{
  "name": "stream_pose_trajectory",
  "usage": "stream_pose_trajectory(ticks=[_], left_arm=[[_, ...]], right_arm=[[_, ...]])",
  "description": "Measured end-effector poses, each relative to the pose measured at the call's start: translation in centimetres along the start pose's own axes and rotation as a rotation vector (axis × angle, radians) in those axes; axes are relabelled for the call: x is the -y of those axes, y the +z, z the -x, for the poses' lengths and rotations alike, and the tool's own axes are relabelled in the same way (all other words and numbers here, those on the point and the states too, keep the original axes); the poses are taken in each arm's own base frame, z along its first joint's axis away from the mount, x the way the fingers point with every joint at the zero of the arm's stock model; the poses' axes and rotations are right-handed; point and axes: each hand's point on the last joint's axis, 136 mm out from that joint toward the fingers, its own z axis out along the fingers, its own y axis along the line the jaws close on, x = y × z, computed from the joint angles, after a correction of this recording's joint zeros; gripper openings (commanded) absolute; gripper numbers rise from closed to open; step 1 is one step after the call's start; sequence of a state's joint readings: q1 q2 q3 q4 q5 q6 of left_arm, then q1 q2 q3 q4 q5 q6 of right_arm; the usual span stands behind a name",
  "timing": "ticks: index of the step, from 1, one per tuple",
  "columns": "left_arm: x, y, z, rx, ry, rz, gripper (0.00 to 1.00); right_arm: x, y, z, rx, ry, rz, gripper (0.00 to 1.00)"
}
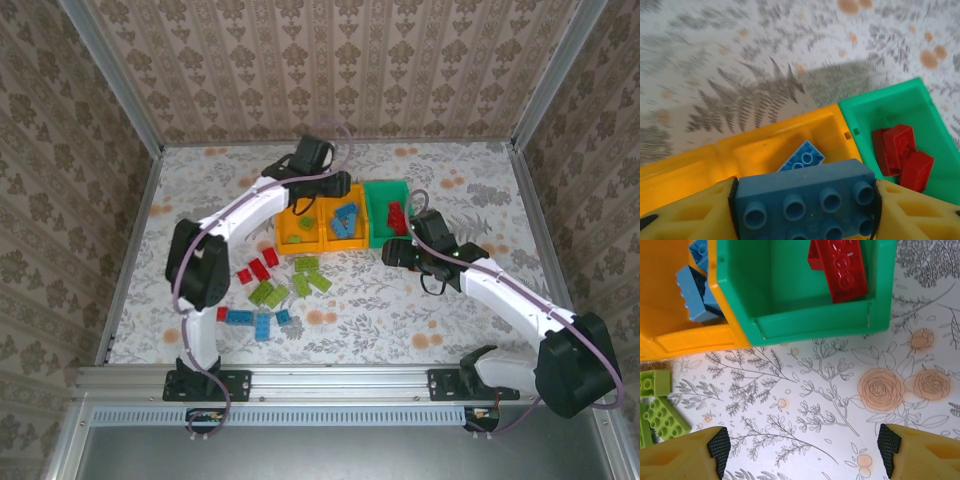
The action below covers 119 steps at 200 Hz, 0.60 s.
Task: Sort the legos into containers by color
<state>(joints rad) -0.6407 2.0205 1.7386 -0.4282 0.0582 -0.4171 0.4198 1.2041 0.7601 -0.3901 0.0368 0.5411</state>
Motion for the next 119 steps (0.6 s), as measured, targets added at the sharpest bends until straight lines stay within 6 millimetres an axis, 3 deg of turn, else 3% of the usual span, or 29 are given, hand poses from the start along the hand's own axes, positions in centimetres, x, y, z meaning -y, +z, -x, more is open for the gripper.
stream_pose_trajectory(ticks=[22, 52, 61, 67, 96, 119], left_arm=[[-0.2, 2.3, -1.7, -0.063, -0.003, -0.001, 0.61], [-0.5, 2.8, -2.7, -0.103, -0.016, -0.001, 0.80], [-0.4, 2.8, -2.6, -0.100, -0.023, -0.006, 0.89], [-0.4, 2.8, -2.7, -0.100, -0.022, -0.007, 0.99], [-0.6, 1.7, -3.3, -0.092, -0.024, -0.009, 1.00], [-0.8, -1.1, -3.1, -0.049, -0.020, 0.003, 1.00]], right_arm=[[0.3, -0.3, -0.5, 0.004, 0.014, 0.002, 0.80], [0.2, -0.8, -0.4, 0.020, 0.023, 0.015, 0.80], [0.1, -0.8, -0.5, 0.018, 0.021, 0.022, 0.80], [-0.1, -0.8, -0.6, 0.015, 0.014, 0.026, 0.81], [-2.2, -0.8, -2.0, -0.011, -0.087, 0.063, 0.82], [-3.9, 0.1, -3.6, -0.053, -0.163, 0.078, 0.80]])
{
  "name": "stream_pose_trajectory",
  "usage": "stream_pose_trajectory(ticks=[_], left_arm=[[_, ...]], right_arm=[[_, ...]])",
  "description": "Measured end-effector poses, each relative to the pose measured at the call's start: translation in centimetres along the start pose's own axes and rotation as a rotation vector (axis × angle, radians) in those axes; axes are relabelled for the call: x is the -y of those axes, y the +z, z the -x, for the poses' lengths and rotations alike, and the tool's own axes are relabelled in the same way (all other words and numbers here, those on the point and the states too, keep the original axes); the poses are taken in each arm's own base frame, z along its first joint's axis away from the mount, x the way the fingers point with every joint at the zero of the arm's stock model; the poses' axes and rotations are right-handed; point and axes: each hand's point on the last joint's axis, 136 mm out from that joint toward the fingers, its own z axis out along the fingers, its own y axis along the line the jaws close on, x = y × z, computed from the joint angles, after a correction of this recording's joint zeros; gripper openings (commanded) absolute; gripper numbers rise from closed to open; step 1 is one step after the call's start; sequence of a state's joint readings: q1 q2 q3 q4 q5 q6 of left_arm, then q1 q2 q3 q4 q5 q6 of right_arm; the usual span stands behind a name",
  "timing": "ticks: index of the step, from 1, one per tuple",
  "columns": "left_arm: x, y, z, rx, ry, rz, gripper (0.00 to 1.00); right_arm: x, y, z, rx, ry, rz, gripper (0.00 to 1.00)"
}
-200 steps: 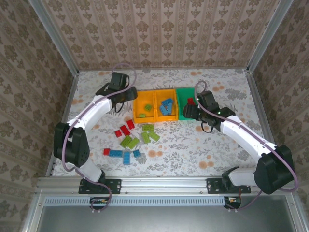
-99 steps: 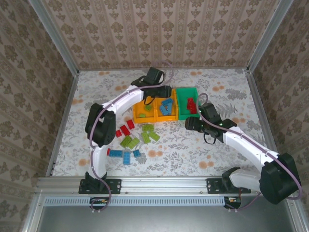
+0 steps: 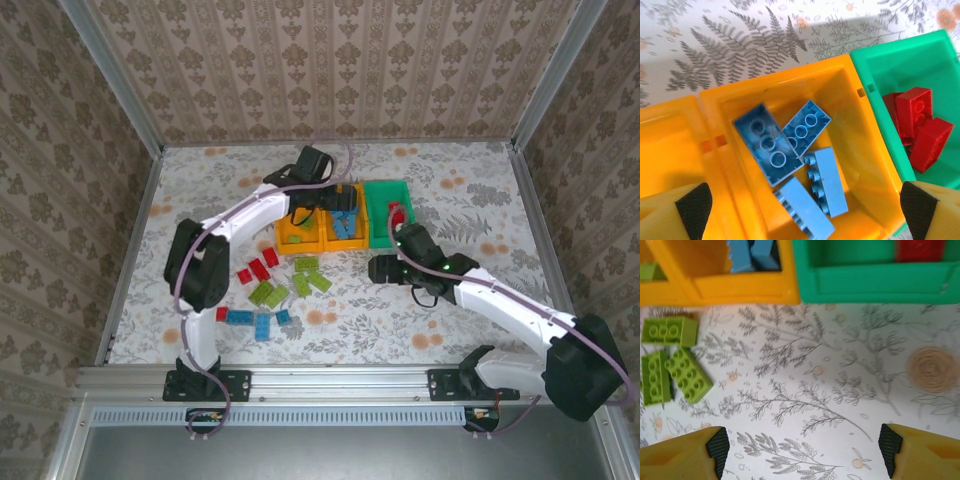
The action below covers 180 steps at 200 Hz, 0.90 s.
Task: Sort the legos into containers by color
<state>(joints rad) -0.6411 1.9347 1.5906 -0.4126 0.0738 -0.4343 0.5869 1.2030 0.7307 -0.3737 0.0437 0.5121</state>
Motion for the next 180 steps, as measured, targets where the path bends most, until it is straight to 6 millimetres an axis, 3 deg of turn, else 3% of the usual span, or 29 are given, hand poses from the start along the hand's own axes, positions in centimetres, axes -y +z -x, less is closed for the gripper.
stream_pose_trajectory(ticks=[17, 41, 61, 88, 118, 152, 180], left_arm=[[-0.5, -2.8, 0.2, 0.052, 0.002, 0.021, 1.00], [-2.2, -6.5, 0.2, 0.124, -0.016, 0.056, 1.00], [-6.0, -8.4, -0.8, 0.150, -0.081, 0.111, 1.00], [-12.8, -9.8, -4.2, 0.129, -0.209, 0.218, 1.00], [-17.0, -12.1, -7.7, 0.116, -0.305, 0.296, 1.00], [-18.5, -14.8, -8.6, 0.176, -0.349, 0.317, 1.00], [-19.1, -15.2, -9.7, 0.178, -0.368, 0.326, 1.00]], right_arm=[[-1.6, 0.9, -0.7, -0.028, -0.054, 0.012, 0.78], [-5.5, 2.4, -1.3, -0.070, -0.159, 0.038, 0.78], [-9.0, 4.0, -1.4, -0.092, -0.252, 0.049, 0.78], [-12.1, 6.1, -2.8, -0.125, -0.395, 0.055, 0.78], [-12.4, 8.1, -3.8, -0.166, -0.486, 0.027, 0.75], [-11.8, 9.9, -4.2, -0.195, -0.558, -0.006, 0.73], [-11.7, 11.3, -4.0, -0.220, -0.599, -0.011, 0.63]])
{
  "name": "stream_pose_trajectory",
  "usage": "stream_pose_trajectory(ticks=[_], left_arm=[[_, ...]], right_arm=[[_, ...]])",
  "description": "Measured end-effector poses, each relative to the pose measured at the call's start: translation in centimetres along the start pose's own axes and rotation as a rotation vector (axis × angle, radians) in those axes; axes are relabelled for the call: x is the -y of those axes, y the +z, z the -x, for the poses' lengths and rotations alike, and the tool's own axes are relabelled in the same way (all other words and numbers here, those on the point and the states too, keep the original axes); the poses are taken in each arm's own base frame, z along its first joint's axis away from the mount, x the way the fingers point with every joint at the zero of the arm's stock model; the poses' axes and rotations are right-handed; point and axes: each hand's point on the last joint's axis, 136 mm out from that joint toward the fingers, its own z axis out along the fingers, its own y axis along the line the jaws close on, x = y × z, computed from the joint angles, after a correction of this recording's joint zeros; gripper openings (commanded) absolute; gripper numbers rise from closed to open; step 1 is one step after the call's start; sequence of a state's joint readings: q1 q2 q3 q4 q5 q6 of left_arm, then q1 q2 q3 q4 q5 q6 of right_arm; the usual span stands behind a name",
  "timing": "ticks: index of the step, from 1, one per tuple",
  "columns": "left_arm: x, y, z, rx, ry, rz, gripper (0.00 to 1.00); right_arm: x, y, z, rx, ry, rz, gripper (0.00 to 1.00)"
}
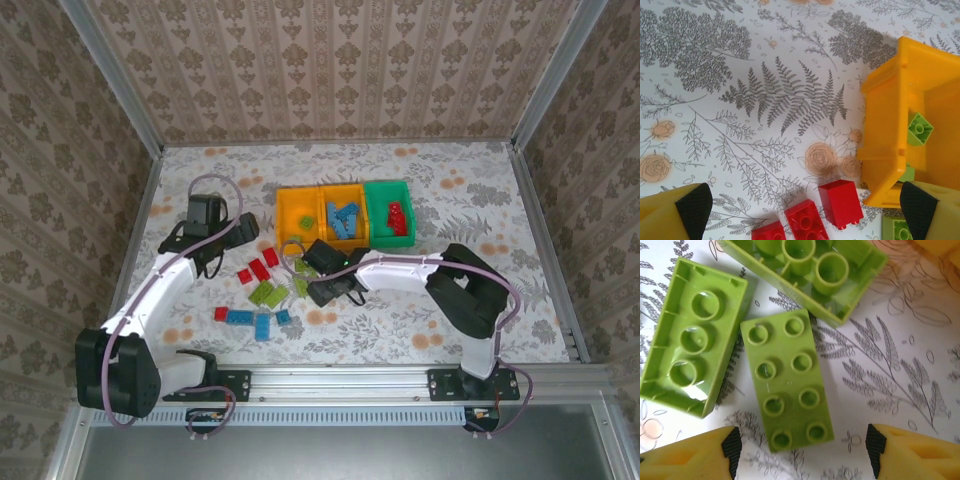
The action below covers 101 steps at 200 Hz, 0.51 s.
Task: Sort the legos into containers by color
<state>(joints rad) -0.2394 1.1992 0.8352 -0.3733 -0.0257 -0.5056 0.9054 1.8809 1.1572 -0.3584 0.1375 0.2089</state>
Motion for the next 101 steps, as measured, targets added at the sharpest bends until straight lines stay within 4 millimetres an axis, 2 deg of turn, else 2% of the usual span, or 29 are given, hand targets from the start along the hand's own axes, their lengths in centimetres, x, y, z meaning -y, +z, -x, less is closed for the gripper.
stream_pose_trajectory(ticks=[35, 72, 101], left_arm=[[-0.4, 0.2, -0.5, -0.012, -0.007, 0.006, 1.00], [-0.7, 0.1, -0.6, -0.011, -0.017, 0.008, 1.00], [-1.0, 0.3, -1.1, -0.021, -0.025, 0.014, 1.00]], right_arm=[[0.4, 0.8, 0.4, -0.021, -0.025, 0.030, 0.52], [0.9, 0.9, 0.6, -0.026, -0.036, 0.046, 0.31], [0.8, 0.7, 0.5, -0.020, -0.049, 0.061, 0.25]])
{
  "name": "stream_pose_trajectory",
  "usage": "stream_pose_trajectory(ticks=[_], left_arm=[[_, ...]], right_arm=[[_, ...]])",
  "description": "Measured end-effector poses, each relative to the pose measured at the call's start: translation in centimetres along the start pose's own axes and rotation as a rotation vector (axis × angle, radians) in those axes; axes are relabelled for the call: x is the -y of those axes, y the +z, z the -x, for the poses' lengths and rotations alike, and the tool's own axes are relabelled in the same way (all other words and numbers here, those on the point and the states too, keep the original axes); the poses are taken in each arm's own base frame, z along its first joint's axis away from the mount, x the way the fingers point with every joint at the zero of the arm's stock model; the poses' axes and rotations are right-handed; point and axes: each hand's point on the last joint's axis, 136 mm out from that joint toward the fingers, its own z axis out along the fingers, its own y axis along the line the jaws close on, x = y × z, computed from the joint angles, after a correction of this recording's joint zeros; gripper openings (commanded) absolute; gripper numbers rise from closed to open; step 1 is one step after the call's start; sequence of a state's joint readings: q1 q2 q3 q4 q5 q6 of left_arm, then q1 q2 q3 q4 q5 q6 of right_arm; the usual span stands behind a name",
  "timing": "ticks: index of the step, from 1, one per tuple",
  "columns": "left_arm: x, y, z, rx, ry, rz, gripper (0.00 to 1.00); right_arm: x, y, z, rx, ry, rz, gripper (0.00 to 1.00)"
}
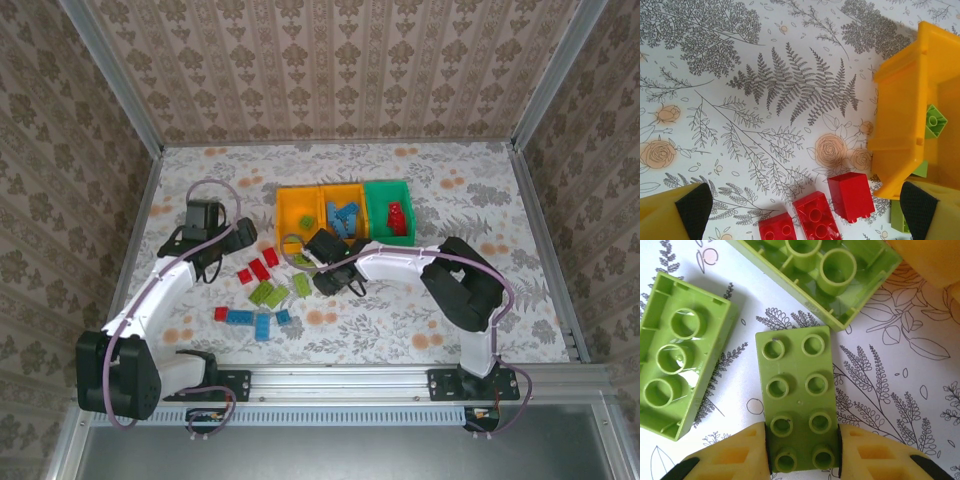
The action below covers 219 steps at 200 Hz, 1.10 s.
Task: Sort the legos into containers by color
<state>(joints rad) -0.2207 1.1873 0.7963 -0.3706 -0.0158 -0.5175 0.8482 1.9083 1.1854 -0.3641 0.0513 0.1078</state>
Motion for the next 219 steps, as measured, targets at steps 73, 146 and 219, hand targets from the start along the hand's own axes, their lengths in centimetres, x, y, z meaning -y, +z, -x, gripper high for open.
stream_pose_trajectory(ticks=[73, 146, 219], left_arm=[[0.6, 0.2, -1.0, -0.021, 0.023, -0.006, 1.00], [3.8, -0.2, -5.1, -0.087, 0.165, -0.008, 1.00], [6.8, -0.1, -10.6, -0.172, 0.296, -0.007, 0.98]], right_arm=[[-0.7, -5.0, -0.1, 0.071, 0.037, 0.081, 0.25], [3.1, -9.1, 11.3, 0.289, 0.319, 0.118, 0.22], [6.2, -5.7, 15.2, 0.258, 0.562, 0.126, 0.41]])
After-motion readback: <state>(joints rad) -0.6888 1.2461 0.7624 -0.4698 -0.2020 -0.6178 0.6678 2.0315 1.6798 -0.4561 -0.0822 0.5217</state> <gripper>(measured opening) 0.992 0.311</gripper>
